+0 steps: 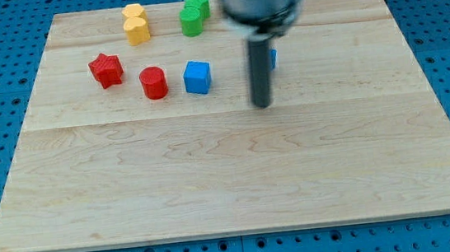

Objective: Place the blue triangle at the top right side of the blue cube

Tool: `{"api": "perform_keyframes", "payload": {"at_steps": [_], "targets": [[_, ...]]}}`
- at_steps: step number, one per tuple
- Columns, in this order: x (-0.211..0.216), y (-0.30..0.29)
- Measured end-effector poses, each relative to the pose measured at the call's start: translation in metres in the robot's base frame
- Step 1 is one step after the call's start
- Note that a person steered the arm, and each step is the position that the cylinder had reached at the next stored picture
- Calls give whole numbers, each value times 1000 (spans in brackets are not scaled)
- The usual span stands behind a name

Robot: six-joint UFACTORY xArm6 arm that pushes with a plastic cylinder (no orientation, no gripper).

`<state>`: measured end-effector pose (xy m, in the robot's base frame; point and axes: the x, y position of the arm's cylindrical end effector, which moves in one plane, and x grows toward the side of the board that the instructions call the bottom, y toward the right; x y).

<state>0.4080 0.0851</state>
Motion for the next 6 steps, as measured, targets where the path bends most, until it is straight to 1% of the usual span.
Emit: {"api": "perform_keyframes", "payload": {"at_steps": [1,2,3,5,6], "targets": [[-54,55],[-49,17],[-63,-13],[-67,-23],[-64,-55]]}}
